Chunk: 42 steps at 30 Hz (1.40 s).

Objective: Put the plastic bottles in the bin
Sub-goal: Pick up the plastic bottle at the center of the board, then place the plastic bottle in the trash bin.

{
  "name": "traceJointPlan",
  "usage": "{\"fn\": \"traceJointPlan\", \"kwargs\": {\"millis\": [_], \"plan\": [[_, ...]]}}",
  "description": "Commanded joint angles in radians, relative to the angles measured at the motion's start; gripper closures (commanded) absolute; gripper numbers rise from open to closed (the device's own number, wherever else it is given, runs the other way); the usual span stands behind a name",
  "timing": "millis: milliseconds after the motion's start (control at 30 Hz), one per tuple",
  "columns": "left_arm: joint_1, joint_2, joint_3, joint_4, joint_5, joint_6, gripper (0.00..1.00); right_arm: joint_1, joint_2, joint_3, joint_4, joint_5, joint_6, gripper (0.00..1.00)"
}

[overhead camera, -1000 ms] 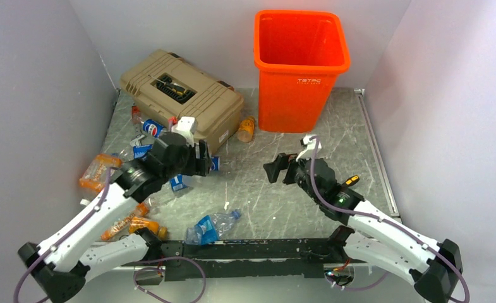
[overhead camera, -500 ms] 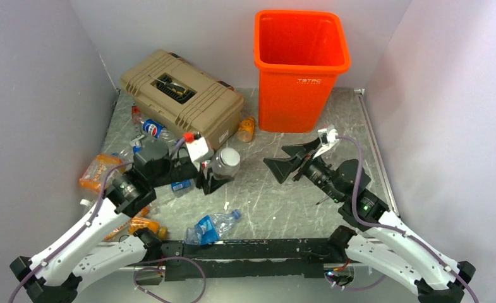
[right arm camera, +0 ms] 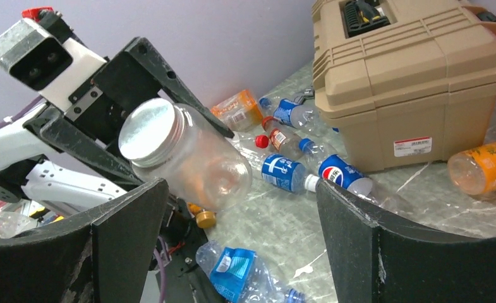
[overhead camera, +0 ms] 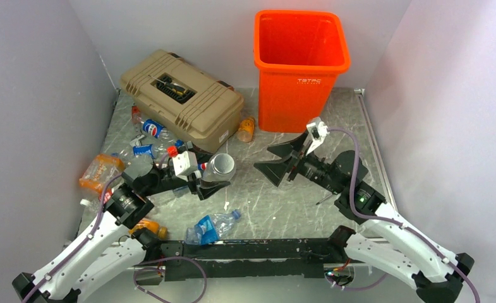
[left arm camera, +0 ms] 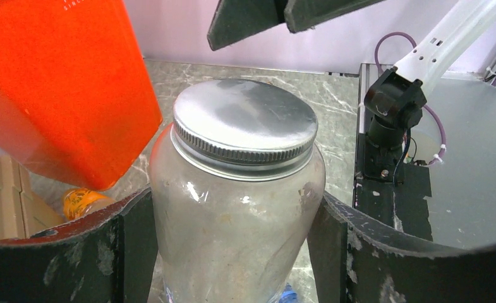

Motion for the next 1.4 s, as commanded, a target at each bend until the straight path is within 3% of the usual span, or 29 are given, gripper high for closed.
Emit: {"fn": "traceJointPlan", "kwargs": {"millis": [0, 400, 600, 1267, 1367], "plan": [[0.003, -0.014, 0.018, 0.043, 0.002, -0.002, 0.49, 0.015, 0.036, 0.116, 0.022, -0.025, -0.003, 0.1], [0.003, -0.011, 0.006, 0.04, -0.026, 0.012, 0.47, 0.227, 0.161, 0.248, -0.029, 0.249, -0.134, 0.15], [0.003, 0.012, 0.004, 0.043, -0.022, 0.012, 0.48, 0.324, 0.206, 0.24, 0.022, 0.274, -0.189, 0.15], [0.001, 0.032, 0.007, 0.046, -0.013, 0.004, 0.49, 0.352, 0.412, 0.376, -0.099, 0.345, -0.226, 0.2], [0.001, 0.028, 0.005, 0.048, -0.018, 0.004, 0.49, 0.363, 0.427, 0.391, -0.128, 0.368, -0.239, 0.31]]}}
